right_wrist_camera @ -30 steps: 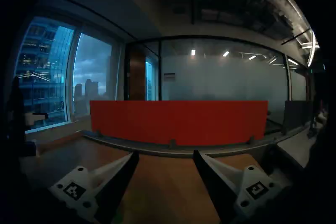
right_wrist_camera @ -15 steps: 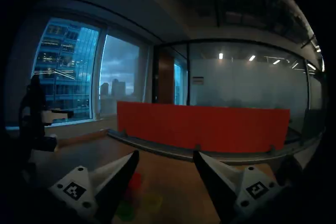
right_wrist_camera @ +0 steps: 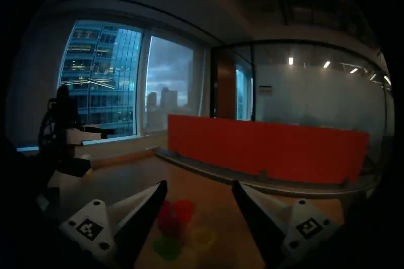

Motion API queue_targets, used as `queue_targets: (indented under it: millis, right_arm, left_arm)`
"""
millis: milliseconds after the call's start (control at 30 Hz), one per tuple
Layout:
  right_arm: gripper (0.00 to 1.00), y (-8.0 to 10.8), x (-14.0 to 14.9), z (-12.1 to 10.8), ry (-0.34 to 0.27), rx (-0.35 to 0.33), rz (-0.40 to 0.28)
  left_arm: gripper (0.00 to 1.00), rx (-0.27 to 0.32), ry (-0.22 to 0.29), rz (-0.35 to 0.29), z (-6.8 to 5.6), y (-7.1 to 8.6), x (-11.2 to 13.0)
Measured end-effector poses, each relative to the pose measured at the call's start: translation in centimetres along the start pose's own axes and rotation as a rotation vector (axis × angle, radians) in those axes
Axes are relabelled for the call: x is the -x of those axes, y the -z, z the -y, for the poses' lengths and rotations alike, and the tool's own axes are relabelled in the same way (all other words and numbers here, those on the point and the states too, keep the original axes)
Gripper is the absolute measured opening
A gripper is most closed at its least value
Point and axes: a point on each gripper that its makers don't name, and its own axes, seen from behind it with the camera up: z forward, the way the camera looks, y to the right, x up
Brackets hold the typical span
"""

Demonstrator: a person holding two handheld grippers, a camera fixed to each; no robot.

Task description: Pour water

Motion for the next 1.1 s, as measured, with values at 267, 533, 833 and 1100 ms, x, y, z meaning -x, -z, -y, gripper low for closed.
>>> queue_targets:
  millis: [267, 533, 833, 1100]
  right_arm:
    - [1.00, -0.5, 1.2, 1.3, 0.007, -0.070, 0.061]
    - [0.99, -1.0, 3.0, 2.5, 0.042, -0.115, 0.119]
    - [0.99, -1.6, 6.1, 3.6, 0.054, -0.155, 0.185]
    - [0.99, -2.1, 9.3, 4.2, 0.047, -0.171, 0.230]
  left_arm:
    - [1.00, 0.067, -0.001, 0.062, -1.3, -0.1, 2.4]
    - [1.00, 0.098, -0.031, 0.098, -1.6, -0.4, 4.3]
    - [1.00, 0.122, -0.052, 0.130, -2.1, -0.6, 7.2]
    - [1.00, 0.154, -0.063, 0.141, -3.3, 0.0, 9.5]
